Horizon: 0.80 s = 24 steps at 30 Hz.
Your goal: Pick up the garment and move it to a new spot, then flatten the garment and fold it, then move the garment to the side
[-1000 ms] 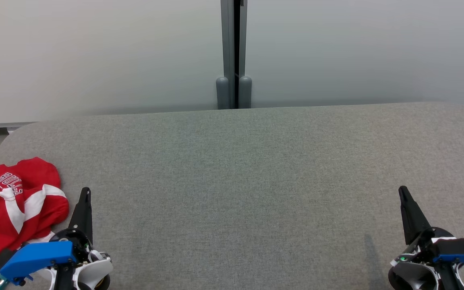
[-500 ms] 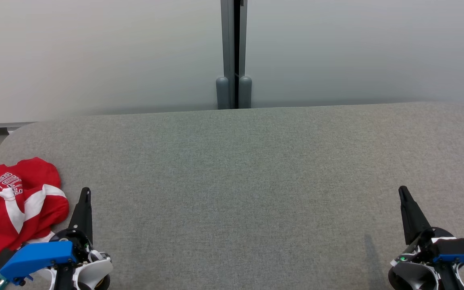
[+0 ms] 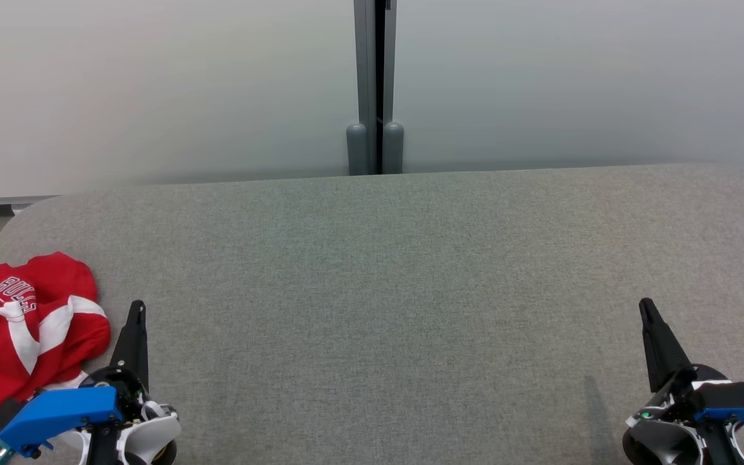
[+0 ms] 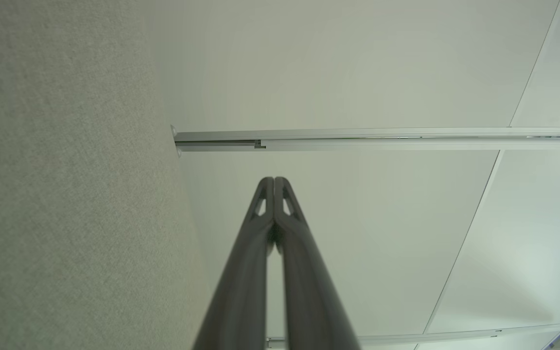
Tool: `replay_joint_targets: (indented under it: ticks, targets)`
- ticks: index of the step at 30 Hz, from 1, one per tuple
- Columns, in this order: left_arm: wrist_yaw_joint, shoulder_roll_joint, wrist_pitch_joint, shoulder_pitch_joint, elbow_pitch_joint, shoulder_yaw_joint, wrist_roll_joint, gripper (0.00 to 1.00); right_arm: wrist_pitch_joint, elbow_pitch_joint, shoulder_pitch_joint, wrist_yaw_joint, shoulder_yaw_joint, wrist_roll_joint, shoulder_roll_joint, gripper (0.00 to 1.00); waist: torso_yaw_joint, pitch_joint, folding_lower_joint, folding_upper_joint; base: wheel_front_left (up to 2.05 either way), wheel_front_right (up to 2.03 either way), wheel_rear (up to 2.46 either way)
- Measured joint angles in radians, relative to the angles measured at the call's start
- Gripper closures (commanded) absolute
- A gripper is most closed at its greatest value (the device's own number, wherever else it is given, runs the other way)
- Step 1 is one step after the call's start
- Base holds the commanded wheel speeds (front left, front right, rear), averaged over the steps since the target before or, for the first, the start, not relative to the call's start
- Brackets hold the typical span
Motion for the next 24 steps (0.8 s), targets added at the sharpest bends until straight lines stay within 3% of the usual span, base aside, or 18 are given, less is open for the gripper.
replay_joint_targets:
  ticks: [24]
  targets:
    - [0.0, 0.0, 0.0, 0.0, 0.0, 0.0, 0.0, 1.0, 0.0, 0.0, 0.0, 0.0, 0.0, 0.0, 0.0, 1.0, 0.0, 0.0, 0.0, 0.0, 0.0, 0.0, 0.0]
